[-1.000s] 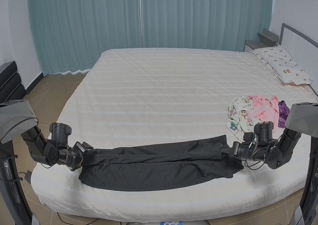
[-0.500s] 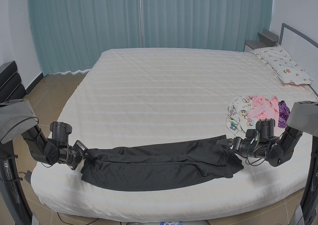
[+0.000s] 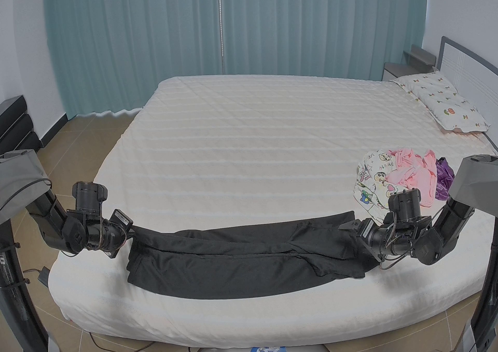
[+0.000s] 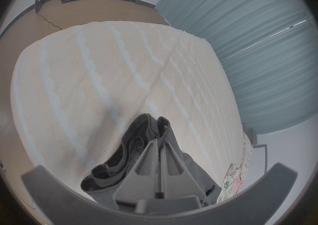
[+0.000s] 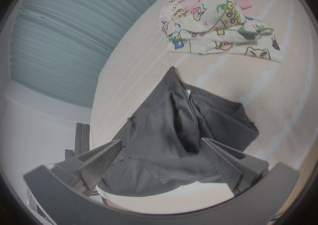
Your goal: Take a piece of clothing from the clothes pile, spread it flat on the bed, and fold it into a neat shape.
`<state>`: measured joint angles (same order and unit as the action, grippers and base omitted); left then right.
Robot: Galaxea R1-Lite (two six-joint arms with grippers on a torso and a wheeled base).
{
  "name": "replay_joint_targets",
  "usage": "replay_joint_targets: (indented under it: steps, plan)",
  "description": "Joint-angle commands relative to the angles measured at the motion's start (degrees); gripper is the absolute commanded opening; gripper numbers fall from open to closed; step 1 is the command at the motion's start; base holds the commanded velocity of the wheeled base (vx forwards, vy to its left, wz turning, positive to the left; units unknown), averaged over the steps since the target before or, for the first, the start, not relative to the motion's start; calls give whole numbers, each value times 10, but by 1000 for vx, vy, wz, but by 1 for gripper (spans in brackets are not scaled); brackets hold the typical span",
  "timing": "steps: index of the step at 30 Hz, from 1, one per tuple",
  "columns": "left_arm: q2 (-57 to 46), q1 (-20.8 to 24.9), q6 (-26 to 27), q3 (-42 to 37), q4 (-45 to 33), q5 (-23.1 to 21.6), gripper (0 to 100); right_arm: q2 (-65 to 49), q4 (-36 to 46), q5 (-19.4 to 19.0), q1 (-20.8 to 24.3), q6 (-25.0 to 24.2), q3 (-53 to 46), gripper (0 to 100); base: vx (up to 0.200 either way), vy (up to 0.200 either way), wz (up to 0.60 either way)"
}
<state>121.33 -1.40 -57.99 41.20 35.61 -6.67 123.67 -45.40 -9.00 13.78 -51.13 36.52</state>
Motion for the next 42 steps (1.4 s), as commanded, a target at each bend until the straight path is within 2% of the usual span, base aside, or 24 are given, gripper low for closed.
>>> replay_joint_targets:
  steps: [1,16,27,28,31,42]
  plan:
    - [-13,-1,-2,0,2,0,0,-21,33,11,18,-5,-1,100,0,0,0]
    - [-22,-2,-2,0,0,0,0,15,59,31,35,-28,22,100,0,0,0]
    - [-22,-2,-2,0,0,0,0,51,58,79,50,-28,58,100,0,0,0]
    - [-22,-2,-2,0,0,0,0,51,58,79,50,-28,58,0,0,0,0]
    - [-22,-2,-2,0,0,0,0,59,55,104,54,-27,63,0,0,0,0]
    - [-29,-1,0,6,0,1,0,39,59,106,40,-27,101,0,0,0,0]
